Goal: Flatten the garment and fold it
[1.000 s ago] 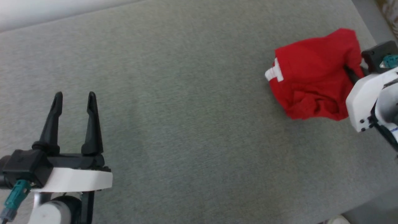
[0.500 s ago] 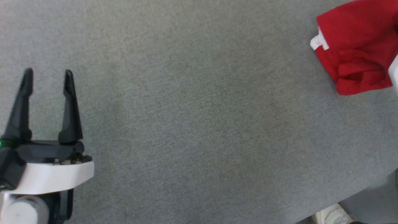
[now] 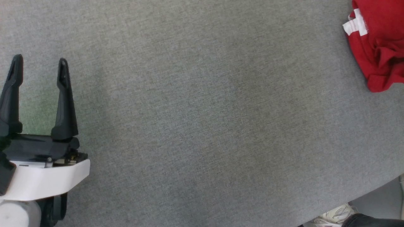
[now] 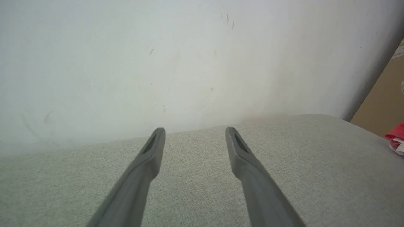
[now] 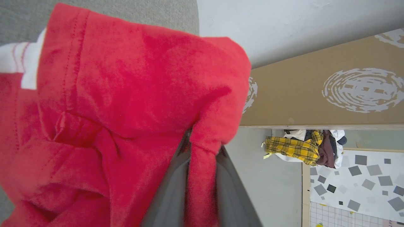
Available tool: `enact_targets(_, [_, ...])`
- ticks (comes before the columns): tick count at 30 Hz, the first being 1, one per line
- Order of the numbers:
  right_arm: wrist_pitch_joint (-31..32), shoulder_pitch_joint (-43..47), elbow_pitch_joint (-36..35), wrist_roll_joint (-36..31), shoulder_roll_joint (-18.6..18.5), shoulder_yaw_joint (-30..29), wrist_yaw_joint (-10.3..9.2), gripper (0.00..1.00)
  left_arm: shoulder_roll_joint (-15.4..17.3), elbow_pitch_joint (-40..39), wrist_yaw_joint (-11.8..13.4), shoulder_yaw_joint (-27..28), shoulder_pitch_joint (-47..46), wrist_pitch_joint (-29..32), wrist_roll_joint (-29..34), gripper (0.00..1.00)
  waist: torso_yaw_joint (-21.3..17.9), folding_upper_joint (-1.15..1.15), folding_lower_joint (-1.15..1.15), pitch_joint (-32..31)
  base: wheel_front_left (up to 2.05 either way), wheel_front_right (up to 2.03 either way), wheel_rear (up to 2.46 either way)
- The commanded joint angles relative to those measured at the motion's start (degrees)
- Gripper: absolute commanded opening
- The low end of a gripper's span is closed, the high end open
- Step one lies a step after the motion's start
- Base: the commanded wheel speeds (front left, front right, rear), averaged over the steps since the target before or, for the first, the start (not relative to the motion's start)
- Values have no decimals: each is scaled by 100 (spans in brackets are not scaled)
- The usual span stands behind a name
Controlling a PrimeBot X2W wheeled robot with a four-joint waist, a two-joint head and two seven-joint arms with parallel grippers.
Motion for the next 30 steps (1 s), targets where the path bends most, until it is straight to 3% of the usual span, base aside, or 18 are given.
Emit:
enact_targets(1, [-55,-91,45,-68,51,-41,-12,47,0,-37,-10,17,-101,-59,-33,100,9,0,-1,19,0,0,0])
enact_targets(2, [-79,-100,83,-106,67,-62,-12,68,-24,-47,7,33,-106,-82,-55,100,8,0,-1,24,0,0,0])
enact_targets(3, [-99,-112,122,-138,87,-78,-12,100,-60,-69,15,45,-118,-120,-100,100,6,0,-1,28,0,0,0])
enact_targets(13, [-216,-134,327,-340,205,-244,-12,100,-219,-36,57,152,-159,-457,-273,100,45,0,-1,-127,0,0,0])
enact_targets(21, [-336,-10,265,-477,274,-497,-12,100,-424,226,11,65,-33,-711,-376,100,164,0,-1,-608,0,0,0])
enact_targets(30, [-608,507,-346,-487,870,-1241,-12,100,-790,621,46,30,288,-865,-490,100,435,0,-1,-1420,0,0,0])
